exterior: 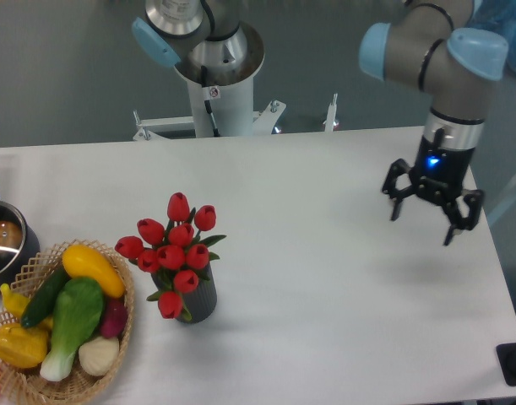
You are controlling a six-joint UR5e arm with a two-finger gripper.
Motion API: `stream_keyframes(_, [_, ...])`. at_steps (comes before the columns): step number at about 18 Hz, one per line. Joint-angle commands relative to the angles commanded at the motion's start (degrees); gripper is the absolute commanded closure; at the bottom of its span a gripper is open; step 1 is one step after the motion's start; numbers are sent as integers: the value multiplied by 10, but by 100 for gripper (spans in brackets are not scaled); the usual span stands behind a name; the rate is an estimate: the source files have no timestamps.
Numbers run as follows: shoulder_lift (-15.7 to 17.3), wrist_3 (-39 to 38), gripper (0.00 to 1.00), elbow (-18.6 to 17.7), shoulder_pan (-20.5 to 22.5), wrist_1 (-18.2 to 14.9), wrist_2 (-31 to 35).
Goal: Insert the flowers into the vase
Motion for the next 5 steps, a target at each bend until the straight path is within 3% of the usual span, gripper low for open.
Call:
stream_keyframes(3, [-11, 5, 0, 2, -25, 2, 89])
stream_keyframes(5, [-13, 4, 0, 1, -37, 3, 101])
